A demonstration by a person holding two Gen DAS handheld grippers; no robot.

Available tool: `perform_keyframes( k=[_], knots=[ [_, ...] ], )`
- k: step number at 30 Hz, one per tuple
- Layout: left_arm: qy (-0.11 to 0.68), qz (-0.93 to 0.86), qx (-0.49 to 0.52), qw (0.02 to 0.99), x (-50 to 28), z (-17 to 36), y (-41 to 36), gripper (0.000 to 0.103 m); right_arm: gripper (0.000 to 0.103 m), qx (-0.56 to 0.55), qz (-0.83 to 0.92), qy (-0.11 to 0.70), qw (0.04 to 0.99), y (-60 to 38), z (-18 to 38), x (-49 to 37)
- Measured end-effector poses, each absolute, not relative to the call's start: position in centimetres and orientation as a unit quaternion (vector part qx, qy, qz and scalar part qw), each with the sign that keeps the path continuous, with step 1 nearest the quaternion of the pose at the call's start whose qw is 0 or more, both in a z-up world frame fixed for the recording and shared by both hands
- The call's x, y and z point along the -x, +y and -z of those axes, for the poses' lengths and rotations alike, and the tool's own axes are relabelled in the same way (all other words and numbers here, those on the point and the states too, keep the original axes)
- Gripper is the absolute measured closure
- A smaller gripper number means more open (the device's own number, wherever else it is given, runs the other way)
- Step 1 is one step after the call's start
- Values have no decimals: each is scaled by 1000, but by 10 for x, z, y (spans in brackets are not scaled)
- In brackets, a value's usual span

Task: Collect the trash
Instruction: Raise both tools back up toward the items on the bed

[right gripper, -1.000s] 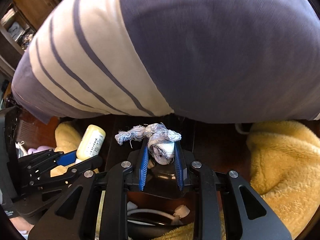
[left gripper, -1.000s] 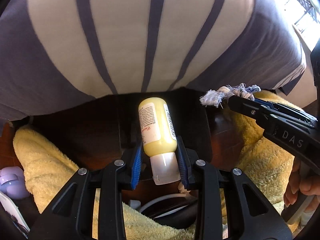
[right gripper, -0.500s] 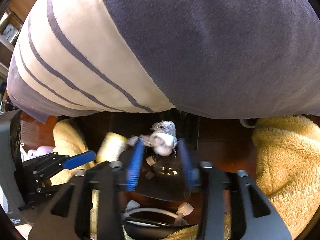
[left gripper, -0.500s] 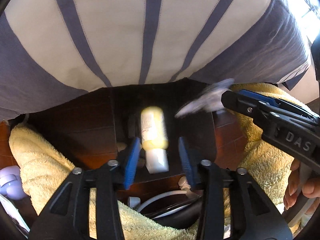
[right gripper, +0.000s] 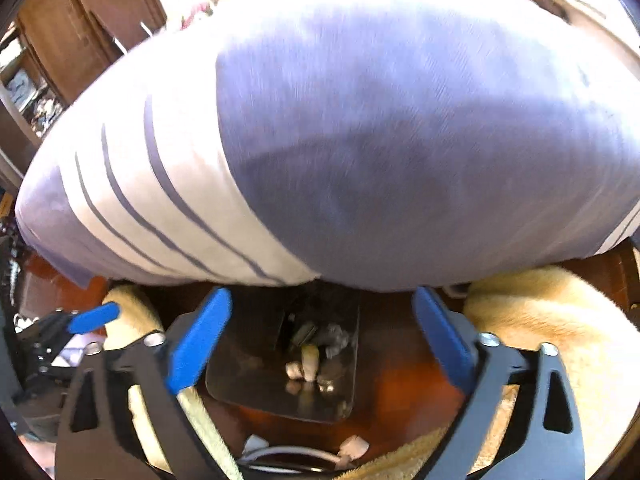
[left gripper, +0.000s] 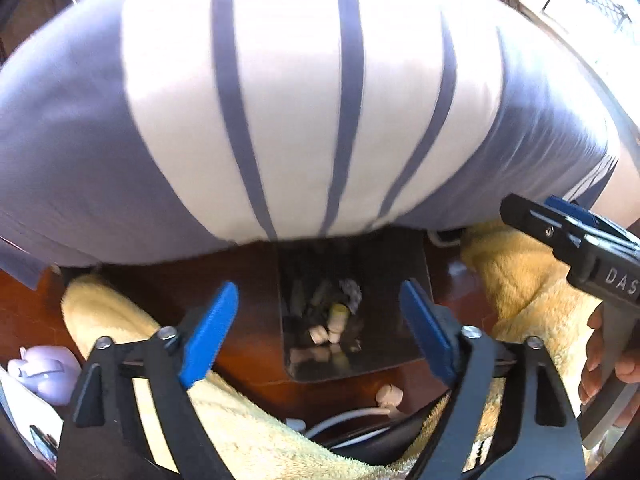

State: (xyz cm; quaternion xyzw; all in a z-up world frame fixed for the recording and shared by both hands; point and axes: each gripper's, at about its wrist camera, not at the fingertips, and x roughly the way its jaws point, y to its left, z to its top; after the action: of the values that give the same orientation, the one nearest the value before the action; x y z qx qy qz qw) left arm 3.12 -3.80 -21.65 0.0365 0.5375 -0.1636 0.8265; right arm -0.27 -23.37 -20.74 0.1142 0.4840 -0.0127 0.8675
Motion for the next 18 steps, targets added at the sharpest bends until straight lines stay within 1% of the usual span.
perform_keyframes(
  k=[4, 5, 13, 18],
  knots=[
    [501, 158, -37, 850, -28, 185, -29, 9, 7, -109, 18, 463, 880, -236, 185, 9],
    [487, 156, -37, 859, -27, 172, -26, 8, 6, -108, 18, 456, 883, -237, 179, 10],
    [429, 150, -35, 890, -40, 114, -15, 8, 4, -97, 18, 392, 915, -242, 123, 12],
    [404, 144, -34, 903, -53, 94, -15, 8, 4, -87, 19, 367, 926, -248, 97, -4]
  ],
)
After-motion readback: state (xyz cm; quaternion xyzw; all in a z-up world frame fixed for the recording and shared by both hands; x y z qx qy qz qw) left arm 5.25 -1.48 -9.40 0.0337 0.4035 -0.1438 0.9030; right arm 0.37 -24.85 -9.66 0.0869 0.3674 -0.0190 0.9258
